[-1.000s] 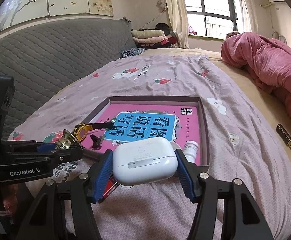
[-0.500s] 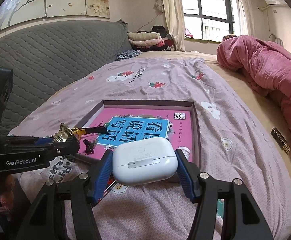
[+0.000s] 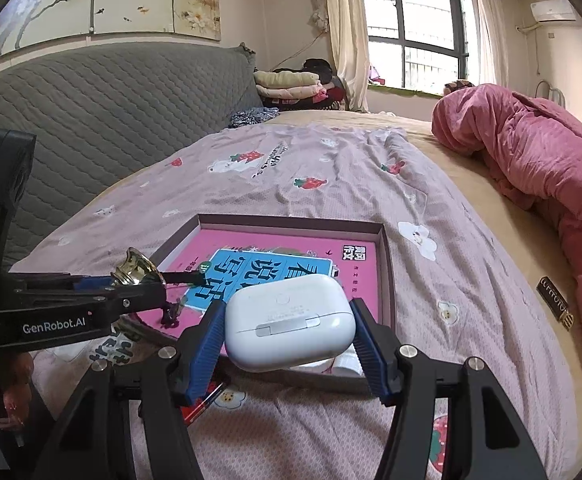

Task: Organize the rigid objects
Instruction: 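Lift and carry brass cylinder with left tool while right carries earbuds case over tray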

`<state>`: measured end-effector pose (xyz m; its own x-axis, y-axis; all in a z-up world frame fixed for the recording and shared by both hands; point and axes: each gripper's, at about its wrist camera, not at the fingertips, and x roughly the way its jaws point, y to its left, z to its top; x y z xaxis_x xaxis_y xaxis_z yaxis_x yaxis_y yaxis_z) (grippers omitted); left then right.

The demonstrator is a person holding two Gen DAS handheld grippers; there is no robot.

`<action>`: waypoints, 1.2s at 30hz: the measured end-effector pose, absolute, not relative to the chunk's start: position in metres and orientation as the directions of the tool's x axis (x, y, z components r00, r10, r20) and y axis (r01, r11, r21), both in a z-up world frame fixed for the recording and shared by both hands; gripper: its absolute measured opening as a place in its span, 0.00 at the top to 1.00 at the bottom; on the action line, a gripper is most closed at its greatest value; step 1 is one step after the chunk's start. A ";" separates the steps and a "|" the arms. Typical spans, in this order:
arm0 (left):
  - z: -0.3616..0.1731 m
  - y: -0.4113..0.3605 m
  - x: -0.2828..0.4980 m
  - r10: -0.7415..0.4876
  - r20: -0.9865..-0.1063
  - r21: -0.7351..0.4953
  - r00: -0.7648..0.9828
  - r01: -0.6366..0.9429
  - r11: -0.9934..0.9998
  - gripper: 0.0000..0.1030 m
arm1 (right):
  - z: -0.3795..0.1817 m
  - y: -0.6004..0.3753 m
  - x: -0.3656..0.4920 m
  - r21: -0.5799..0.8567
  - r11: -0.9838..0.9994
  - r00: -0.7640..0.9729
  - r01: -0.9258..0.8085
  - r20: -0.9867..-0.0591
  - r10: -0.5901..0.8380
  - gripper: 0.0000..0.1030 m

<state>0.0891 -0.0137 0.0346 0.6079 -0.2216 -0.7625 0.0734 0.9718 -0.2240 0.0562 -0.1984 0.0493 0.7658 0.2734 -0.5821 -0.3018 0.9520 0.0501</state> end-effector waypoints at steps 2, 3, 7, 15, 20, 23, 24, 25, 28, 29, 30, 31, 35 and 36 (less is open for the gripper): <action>0.034 -0.014 0.092 -0.223 -0.763 -0.224 0.607 0.074 0.972 0.64 | 0.049 -0.198 0.058 0.047 0.952 0.766 -0.303 -0.582 0.272 0.41; 0.033 -0.015 0.092 -0.223 -0.763 -0.225 0.607 0.074 0.971 0.64 | 0.049 -0.197 0.059 0.046 0.952 0.766 -0.303 -0.582 0.272 0.41; 0.031 -0.016 0.097 -0.224 -0.765 -0.229 0.604 0.070 0.971 0.64 | 0.049 -0.197 0.064 0.047 0.952 0.766 -0.302 -0.583 0.272 0.41; 0.027 -0.017 0.108 -0.229 -0.767 -0.237 0.599 0.067 0.969 0.64 | 0.048 -0.197 0.071 0.045 0.954 0.768 -0.297 -0.582 0.266 0.41; 0.021 -0.020 0.116 -0.233 -0.773 -0.240 0.590 0.068 0.968 0.64 | 0.046 -0.197 0.077 0.043 0.956 0.766 -0.290 -0.589 0.259 0.41; 0.016 -0.023 0.119 -0.232 -0.780 -0.235 0.581 0.072 0.969 0.64 | 0.044 -0.197 0.080 0.038 0.958 0.764 -0.285 -0.594 0.251 0.41; 0.014 -0.023 0.120 -0.234 -0.783 -0.236 0.577 0.074 0.969 0.64 | 0.043 -0.197 0.082 0.037 0.958 0.763 -0.283 -0.596 0.249 0.41; 0.012 -0.024 0.122 -0.236 -0.785 -0.237 0.573 0.075 0.969 0.64 | 0.042 -0.198 0.083 0.039 0.960 0.762 -0.278 -0.600 0.245 0.41; 0.007 -0.026 0.125 -0.237 -0.790 -0.237 0.565 0.075 0.969 0.64 | 0.038 -0.204 0.085 0.039 0.965 0.760 -0.261 -0.608 0.230 0.41; 0.005 -0.027 0.126 -0.239 -0.792 -0.238 0.561 0.077 0.968 0.64 | 0.036 -0.206 0.086 0.039 0.966 0.759 -0.256 -0.611 0.225 0.41; 0.004 -0.028 0.127 -0.241 -0.794 -0.238 0.558 0.079 0.968 0.64 | 0.035 -0.207 0.086 0.038 0.967 0.758 -0.252 -0.614 0.222 0.41; 0.003 -0.030 0.128 -0.240 -0.797 -0.235 0.555 0.081 0.969 0.64 | 0.034 -0.208 0.088 0.033 0.969 0.758 -0.246 -0.616 0.214 0.41; -0.004 -0.035 0.132 -0.242 -0.804 -0.231 0.543 0.091 0.969 0.64 | 0.029 -0.210 0.090 0.025 0.971 0.753 -0.239 -0.626 0.202 0.41; -0.006 -0.036 0.133 -0.243 -0.805 -0.230 0.541 0.094 0.969 0.64 | 0.028 -0.210 0.091 0.021 0.971 0.751 -0.240 -0.629 0.200 0.41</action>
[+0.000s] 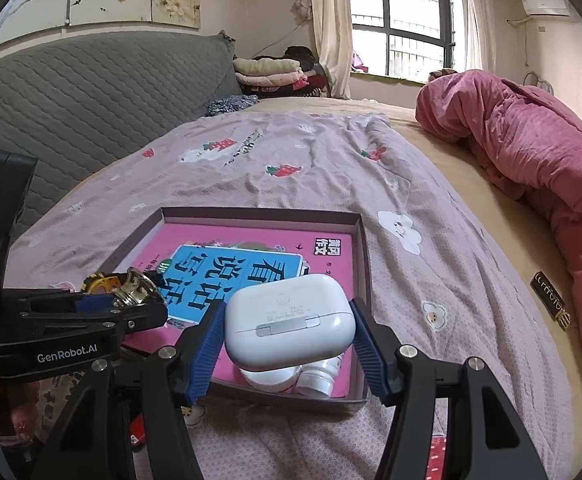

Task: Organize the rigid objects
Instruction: 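Lift and carry brass cylinder with left tool while right carries earbuds case over tray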

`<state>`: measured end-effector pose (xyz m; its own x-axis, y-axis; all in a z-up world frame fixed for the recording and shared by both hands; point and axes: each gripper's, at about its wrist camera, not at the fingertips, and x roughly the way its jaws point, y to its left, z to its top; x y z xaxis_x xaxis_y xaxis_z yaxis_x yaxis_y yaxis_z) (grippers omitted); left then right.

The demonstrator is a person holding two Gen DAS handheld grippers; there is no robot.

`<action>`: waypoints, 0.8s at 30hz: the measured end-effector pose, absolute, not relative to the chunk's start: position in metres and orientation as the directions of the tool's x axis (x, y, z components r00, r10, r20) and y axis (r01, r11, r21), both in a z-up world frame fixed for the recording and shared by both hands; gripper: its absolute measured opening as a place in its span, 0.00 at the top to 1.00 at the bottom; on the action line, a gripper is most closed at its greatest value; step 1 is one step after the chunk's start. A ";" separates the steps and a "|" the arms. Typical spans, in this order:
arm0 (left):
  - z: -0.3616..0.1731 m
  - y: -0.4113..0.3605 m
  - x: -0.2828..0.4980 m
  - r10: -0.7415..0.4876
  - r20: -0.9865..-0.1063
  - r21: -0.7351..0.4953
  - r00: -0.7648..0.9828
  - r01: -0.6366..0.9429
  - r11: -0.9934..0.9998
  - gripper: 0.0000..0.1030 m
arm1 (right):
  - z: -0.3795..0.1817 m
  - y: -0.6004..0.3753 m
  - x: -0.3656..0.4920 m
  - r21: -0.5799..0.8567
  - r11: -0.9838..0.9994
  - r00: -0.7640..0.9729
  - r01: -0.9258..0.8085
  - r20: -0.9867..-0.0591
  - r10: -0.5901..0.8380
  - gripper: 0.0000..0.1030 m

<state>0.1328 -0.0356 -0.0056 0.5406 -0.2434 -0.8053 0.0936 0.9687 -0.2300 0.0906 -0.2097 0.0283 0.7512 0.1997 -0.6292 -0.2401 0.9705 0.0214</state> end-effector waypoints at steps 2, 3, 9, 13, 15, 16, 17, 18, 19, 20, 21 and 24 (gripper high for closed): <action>-0.009 -0.038 0.135 -0.239 -0.809 -0.219 0.537 0.101 0.970 0.64 | 0.025 -0.208 0.092 0.016 0.969 0.745 -0.247 -0.637 0.200 0.41; -0.011 -0.039 0.136 -0.237 -0.812 -0.215 0.532 0.104 0.971 0.64 | 0.023 -0.207 0.092 0.012 0.968 0.742 -0.250 -0.640 0.199 0.41; -0.021 -0.041 0.138 -0.240 -0.825 -0.216 0.512 0.106 0.971 0.64 | 0.016 -0.201 0.092 0.003 0.965 0.729 -0.264 -0.654 0.202 0.41; -0.026 -0.042 0.139 -0.244 -0.832 -0.219 0.499 0.109 0.970 0.64 | 0.014 -0.198 0.093 0.001 0.963 0.725 -0.269 -0.658 0.203 0.41; -0.028 -0.042 0.139 -0.245 -0.833 -0.219 0.496 0.110 0.969 0.64 | 0.013 -0.197 0.094 0.001 0.962 0.722 -0.272 -0.660 0.205 0.41; -0.029 -0.042 0.139 -0.242 -0.835 -0.215 0.494 0.110 0.970 0.64 | 0.013 -0.197 0.094 0.000 0.962 0.721 -0.273 -0.662 0.205 0.41; -0.030 -0.042 0.139 -0.243 -0.837 -0.217 0.490 0.110 0.970 0.64 | 0.013 -0.196 0.095 -0.002 0.962 0.721 -0.274 -0.662 0.204 0.41; -0.031 -0.042 0.140 -0.244 -0.839 -0.219 0.487 0.109 0.970 0.64 | 0.012 -0.196 0.095 -0.003 0.961 0.720 -0.275 -0.663 0.204 0.41; -0.032 -0.041 0.141 -0.241 -0.841 -0.216 0.485 0.106 0.970 0.64 | 0.012 -0.195 0.096 -0.006 0.961 0.720 -0.276 -0.663 0.203 0.41; -0.034 -0.041 0.141 -0.237 -0.843 -0.214 0.482 0.104 0.971 0.64 | 0.012 -0.194 0.097 -0.010 0.961 0.721 -0.277 -0.663 0.201 0.41; -0.035 -0.040 0.141 -0.235 -0.846 -0.212 0.479 0.101 0.972 0.64 | 0.012 -0.193 0.098 -0.014 0.960 0.720 -0.280 -0.664 0.200 0.41; -0.038 -0.038 0.142 -0.230 -0.849 -0.211 0.475 0.094 0.973 0.64 | 0.008 -0.189 0.099 -0.037 0.957 0.714 -0.289 -0.674 0.190 0.41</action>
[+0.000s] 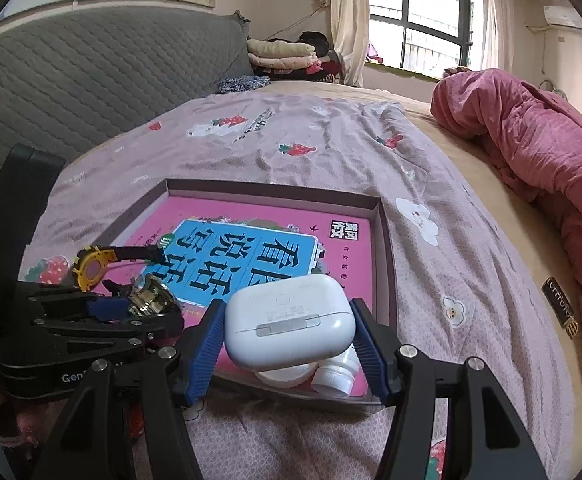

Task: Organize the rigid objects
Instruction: 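Lift and carry brass cylinder with left tool while right carries earbuds case over tray, then lower earbuds case into tray and open right tool while left holds brass cylinder above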

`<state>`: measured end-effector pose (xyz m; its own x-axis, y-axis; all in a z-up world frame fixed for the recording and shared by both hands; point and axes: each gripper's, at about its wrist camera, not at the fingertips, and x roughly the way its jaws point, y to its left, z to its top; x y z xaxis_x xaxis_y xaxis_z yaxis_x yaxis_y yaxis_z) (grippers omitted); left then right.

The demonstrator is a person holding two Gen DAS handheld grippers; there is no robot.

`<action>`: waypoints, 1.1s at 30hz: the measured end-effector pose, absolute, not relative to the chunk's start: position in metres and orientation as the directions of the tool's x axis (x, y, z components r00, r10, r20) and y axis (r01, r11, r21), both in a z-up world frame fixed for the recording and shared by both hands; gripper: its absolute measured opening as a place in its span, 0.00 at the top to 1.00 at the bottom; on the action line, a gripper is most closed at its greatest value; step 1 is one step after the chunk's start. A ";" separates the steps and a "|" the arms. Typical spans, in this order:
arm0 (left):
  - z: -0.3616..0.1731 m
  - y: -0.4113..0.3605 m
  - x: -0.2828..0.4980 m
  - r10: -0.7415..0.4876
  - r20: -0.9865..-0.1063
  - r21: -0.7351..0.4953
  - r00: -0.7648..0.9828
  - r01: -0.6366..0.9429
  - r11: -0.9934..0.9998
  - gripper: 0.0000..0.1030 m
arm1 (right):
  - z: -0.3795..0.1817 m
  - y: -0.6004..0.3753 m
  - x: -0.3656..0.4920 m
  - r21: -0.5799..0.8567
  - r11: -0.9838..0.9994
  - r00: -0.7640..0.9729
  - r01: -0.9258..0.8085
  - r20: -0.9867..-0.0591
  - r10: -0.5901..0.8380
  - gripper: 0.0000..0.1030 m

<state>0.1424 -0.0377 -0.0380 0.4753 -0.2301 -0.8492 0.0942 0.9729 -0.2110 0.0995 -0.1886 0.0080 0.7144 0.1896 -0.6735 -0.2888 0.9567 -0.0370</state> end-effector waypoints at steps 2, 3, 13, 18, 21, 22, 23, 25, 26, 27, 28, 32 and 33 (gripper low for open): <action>-0.038 -0.036 0.142 -0.230 -0.849 -0.211 0.476 0.093 0.973 0.64 | 0.006 -0.187 0.100 -0.040 0.955 0.711 -0.295 -0.677 0.191 0.41; -0.038 -0.036 0.141 -0.226 -0.849 -0.207 0.478 0.092 0.974 0.64 | 0.005 -0.186 0.100 -0.043 0.954 0.708 -0.298 -0.681 0.190 0.41; -0.039 -0.023 0.138 -0.210 -0.847 -0.203 0.488 0.069 0.977 0.64 | -0.007 -0.170 0.102 -0.090 0.933 0.686 -0.349 -0.703 0.189 0.41; -0.038 -0.020 0.137 -0.212 -0.846 -0.207 0.489 0.065 0.976 0.64 | -0.013 -0.162 0.104 -0.106 0.923 0.673 -0.371 -0.716 0.188 0.41; -0.038 -0.019 0.136 -0.212 -0.846 -0.209 0.489 0.062 0.976 0.64 | -0.015 -0.160 0.104 -0.114 0.917 0.669 -0.381 -0.719 0.188 0.41; -0.038 -0.018 0.136 -0.213 -0.845 -0.210 0.490 0.062 0.976 0.64 | -0.015 -0.159 0.103 -0.117 0.913 0.667 -0.390 -0.719 0.193 0.41; -0.038 -0.017 0.136 -0.212 -0.845 -0.210 0.491 0.061 0.976 0.64 | -0.015 -0.158 0.102 -0.119 0.910 0.668 -0.397 -0.718 0.198 0.41; -0.038 -0.016 0.136 -0.210 -0.845 -0.210 0.492 0.056 0.976 0.64 | -0.015 -0.156 0.100 -0.121 0.903 0.670 -0.412 -0.712 0.210 0.41; -0.038 -0.015 0.136 -0.210 -0.845 -0.211 0.492 0.054 0.976 0.64 | -0.015 -0.155 0.100 -0.117 0.901 0.666 -0.418 -0.714 0.217 0.41; -0.038 -0.014 0.136 -0.209 -0.845 -0.212 0.493 0.051 0.976 0.64 | -0.016 -0.153 0.101 -0.119 0.899 0.663 -0.421 -0.717 0.215 0.41; -0.038 -0.013 0.136 -0.209 -0.845 -0.213 0.493 0.049 0.976 0.64 | -0.017 -0.152 0.101 -0.123 0.897 0.660 -0.424 -0.721 0.213 0.41; -0.038 -0.012 0.136 -0.208 -0.845 -0.213 0.493 0.046 0.976 0.64 | -0.017 -0.150 0.102 -0.119 0.894 0.655 -0.432 -0.723 0.221 0.41; -0.038 -0.012 0.136 -0.207 -0.845 -0.213 0.493 0.046 0.976 0.64 | -0.018 -0.149 0.102 -0.121 0.893 0.654 -0.433 -0.724 0.220 0.41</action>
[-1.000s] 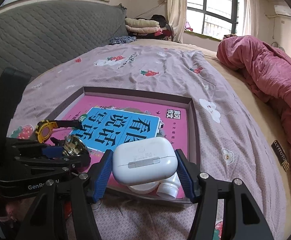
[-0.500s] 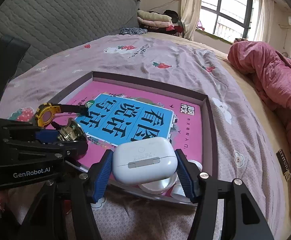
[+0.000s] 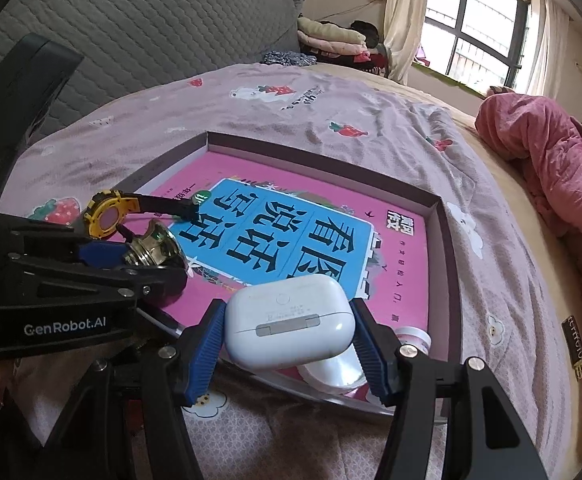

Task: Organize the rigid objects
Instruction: 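Lower earbuds case into tray and open right tool while left holds brass cylinder above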

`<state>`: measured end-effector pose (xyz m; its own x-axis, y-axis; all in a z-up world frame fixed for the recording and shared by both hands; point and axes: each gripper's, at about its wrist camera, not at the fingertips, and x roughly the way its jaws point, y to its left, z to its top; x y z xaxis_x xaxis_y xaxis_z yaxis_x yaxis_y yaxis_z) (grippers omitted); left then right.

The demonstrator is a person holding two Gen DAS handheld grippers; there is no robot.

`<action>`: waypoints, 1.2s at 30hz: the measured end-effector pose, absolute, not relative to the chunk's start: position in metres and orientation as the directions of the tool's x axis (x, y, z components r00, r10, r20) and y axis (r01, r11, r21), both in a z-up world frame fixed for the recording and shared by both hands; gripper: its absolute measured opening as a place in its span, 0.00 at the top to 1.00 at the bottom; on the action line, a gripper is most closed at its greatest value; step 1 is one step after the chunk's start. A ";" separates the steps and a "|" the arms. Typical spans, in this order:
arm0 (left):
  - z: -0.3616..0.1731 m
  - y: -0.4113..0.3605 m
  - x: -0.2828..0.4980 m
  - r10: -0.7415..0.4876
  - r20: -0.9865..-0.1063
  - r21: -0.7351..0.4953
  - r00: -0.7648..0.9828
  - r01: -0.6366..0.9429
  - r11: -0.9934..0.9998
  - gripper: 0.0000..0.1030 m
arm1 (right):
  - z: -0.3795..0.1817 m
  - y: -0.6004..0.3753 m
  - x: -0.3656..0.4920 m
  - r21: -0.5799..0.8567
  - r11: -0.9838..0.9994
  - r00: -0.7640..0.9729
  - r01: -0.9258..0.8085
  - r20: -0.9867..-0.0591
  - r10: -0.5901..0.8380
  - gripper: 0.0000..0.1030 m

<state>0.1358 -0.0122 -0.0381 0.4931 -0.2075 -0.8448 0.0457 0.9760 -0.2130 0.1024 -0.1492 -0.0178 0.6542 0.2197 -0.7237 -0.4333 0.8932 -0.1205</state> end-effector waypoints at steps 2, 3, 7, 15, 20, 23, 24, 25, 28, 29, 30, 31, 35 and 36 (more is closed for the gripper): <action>-0.038 -0.012 0.136 -0.207 -0.845 -0.213 0.493 0.045 0.976 0.64 | -0.019 -0.147 0.103 -0.127 0.893 0.655 -0.431 -0.724 0.214 0.41; -0.038 -0.012 0.136 -0.207 -0.845 -0.212 0.493 0.045 0.976 0.64 | -0.019 -0.147 0.104 -0.125 0.895 0.654 -0.429 -0.727 0.212 0.41; -0.038 -0.011 0.136 -0.207 -0.847 -0.212 0.490 0.045 0.976 0.64 | -0.020 -0.148 0.108 -0.099 0.905 0.638 -0.413 -0.741 0.210 0.41; -0.038 -0.011 0.136 -0.204 -0.849 -0.209 0.487 0.044 0.977 0.63 | -0.022 -0.147 0.115 -0.109 0.909 0.623 -0.402 -0.760 0.184 0.41; -0.039 -0.011 0.137 -0.206 -0.852 -0.215 0.482 0.038 0.976 0.63 | -0.024 -0.144 0.119 -0.113 0.909 0.612 -0.402 -0.772 0.174 0.41; -0.039 -0.010 0.137 -0.207 -0.852 -0.217 0.480 0.036 0.975 0.64 | -0.025 -0.145 0.122 -0.103 0.906 0.594 -0.410 -0.785 0.179 0.41; -0.039 -0.010 0.137 -0.208 -0.853 -0.218 0.479 0.035 0.975 0.64 | -0.025 -0.145 0.123 -0.098 0.906 0.587 -0.411 -0.789 0.181 0.41; -0.039 -0.010 0.137 -0.210 -0.853 -0.220 0.478 0.035 0.975 0.64 | -0.025 -0.145 0.124 -0.093 0.906 0.580 -0.414 -0.793 0.184 0.41; -0.039 -0.010 0.137 -0.210 -0.854 -0.220 0.476 0.035 0.975 0.64 | -0.025 -0.145 0.124 -0.090 0.904 0.571 -0.418 -0.800 0.185 0.41; -0.039 -0.010 0.137 -0.210 -0.854 -0.220 0.476 0.036 0.975 0.64 | -0.025 -0.145 0.124 -0.087 0.904 0.569 -0.419 -0.801 0.187 0.41; -0.039 -0.010 0.137 -0.210 -0.854 -0.220 0.476 0.036 0.975 0.64 | -0.024 -0.146 0.124 -0.082 0.904 0.566 -0.419 -0.802 0.189 0.41; -0.039 -0.010 0.137 -0.211 -0.854 -0.221 0.475 0.036 0.975 0.64 | -0.024 -0.147 0.125 -0.070 0.906 0.562 -0.417 -0.804 0.196 0.40; -0.039 -0.010 0.137 -0.212 -0.855 -0.222 0.474 0.035 0.974 0.63 | -0.024 -0.152 0.126 -0.022 0.912 0.547 -0.410 -0.806 0.226 0.40; -0.039 -0.010 0.137 -0.211 -0.855 -0.222 0.474 0.034 0.975 0.63 | -0.024 -0.153 0.125 -0.017 0.912 0.547 -0.409 -0.805 0.230 0.40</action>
